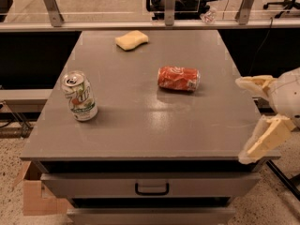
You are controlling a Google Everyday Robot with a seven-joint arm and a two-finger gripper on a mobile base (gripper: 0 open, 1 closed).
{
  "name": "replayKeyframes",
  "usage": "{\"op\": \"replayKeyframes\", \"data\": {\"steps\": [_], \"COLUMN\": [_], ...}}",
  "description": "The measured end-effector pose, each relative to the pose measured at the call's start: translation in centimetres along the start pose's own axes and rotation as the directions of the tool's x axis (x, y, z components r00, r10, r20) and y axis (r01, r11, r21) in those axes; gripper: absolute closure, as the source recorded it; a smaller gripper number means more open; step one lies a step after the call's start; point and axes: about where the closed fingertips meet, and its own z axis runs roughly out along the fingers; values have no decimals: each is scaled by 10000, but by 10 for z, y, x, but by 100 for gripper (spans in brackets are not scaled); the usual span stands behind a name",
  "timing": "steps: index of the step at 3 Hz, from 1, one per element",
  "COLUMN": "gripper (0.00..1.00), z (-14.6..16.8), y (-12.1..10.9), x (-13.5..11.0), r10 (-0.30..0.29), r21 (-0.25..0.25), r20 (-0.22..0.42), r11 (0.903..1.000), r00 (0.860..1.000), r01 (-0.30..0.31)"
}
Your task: Move 7up can near coke can
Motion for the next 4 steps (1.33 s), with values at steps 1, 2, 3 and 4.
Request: {"op": "replayKeyframes", "data": {"steps": [1, 2, 3, 4], "gripper": [0, 0, 0, 0], "z": [18, 19, 16, 41], "y": [30, 62, 58, 69], "x": [-8, -51, -56, -72], "r10": [55, 934, 908, 839], "r21": [-730, -1219, -1203, -1443], "r20": [2390, 4643, 4715, 5416], "r11": [9973, 9917, 9920, 9895], "r00": [9710, 8807, 8772, 8364], "r01": [123, -409, -380, -58]}}
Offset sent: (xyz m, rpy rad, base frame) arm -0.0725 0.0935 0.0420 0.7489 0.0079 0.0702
